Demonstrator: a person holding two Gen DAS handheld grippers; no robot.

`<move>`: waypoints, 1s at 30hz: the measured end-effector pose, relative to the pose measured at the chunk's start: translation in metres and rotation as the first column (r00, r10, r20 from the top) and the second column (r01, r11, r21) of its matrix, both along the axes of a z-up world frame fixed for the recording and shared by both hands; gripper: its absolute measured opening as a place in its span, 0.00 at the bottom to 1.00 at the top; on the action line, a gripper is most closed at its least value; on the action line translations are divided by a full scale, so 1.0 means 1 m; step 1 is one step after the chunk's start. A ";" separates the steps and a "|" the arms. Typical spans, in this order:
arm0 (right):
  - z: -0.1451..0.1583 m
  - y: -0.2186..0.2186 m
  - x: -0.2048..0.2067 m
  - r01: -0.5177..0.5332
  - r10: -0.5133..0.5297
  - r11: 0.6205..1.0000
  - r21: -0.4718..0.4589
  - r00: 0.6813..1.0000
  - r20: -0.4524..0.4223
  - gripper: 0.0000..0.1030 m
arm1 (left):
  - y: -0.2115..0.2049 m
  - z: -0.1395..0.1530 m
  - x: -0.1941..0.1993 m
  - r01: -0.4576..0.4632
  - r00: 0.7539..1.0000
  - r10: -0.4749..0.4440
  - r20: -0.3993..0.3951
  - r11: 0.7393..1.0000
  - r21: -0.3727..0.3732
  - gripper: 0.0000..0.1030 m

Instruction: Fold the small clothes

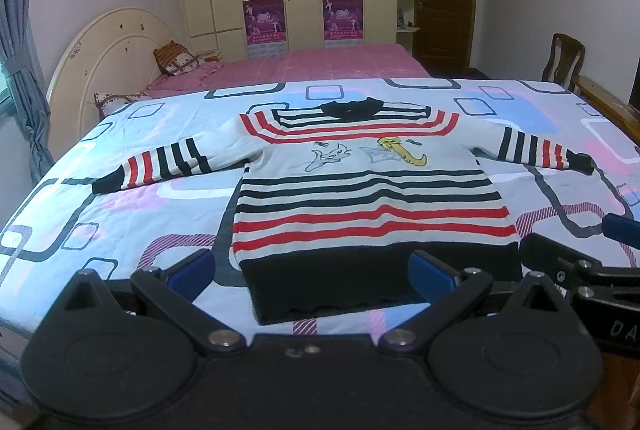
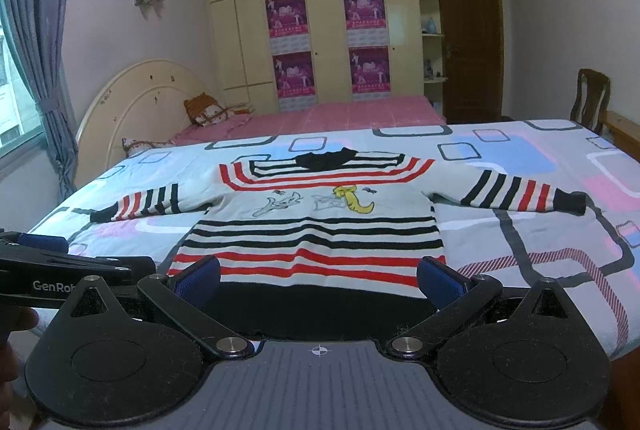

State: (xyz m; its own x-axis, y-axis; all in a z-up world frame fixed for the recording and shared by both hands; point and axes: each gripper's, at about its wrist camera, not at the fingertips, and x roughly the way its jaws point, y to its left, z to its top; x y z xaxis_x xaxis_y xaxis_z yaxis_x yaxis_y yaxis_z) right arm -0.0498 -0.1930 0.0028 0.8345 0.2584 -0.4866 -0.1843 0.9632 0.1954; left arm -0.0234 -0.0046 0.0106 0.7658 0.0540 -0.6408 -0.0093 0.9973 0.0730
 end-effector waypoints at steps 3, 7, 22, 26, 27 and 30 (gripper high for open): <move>0.000 0.000 0.000 0.000 0.000 1.000 0.001 1.000 0.000 1.00 | 0.000 0.000 0.001 -0.001 1.000 0.001 -0.001 1.000 0.000 1.00; -0.001 0.001 0.001 0.001 -0.001 1.000 0.001 1.000 0.000 1.00 | 0.002 0.000 0.003 -0.005 1.000 0.005 -0.001 1.000 0.002 1.00; -0.004 -0.004 0.008 0.007 -0.007 1.000 0.006 1.000 -0.014 1.00 | -0.001 -0.002 0.007 -0.009 1.000 0.009 -0.011 1.000 0.002 1.00; -0.005 -0.007 0.009 0.011 -0.011 1.000 0.008 1.000 -0.017 1.00 | -0.001 -0.004 0.008 -0.007 1.000 0.007 -0.013 1.000 0.003 1.00; -0.006 -0.008 0.010 0.012 -0.012 1.000 0.009 1.000 -0.017 1.00 | -0.001 -0.004 0.008 -0.007 1.000 0.007 -0.013 1.000 0.004 1.00; -0.006 -0.009 0.010 0.014 -0.013 1.000 0.010 1.000 -0.018 1.00 | -0.001 -0.004 0.008 -0.007 1.000 0.007 -0.016 1.000 0.001 1.00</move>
State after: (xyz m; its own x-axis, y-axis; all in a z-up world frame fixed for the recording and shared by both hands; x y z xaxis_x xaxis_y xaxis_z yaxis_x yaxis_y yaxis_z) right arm -0.0397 -0.2018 -0.0033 0.8293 0.2519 -0.4988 -0.1677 0.9637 0.2079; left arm -0.0151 -0.0057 0.0066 0.7551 0.0604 -0.6528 -0.0154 0.9971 0.0744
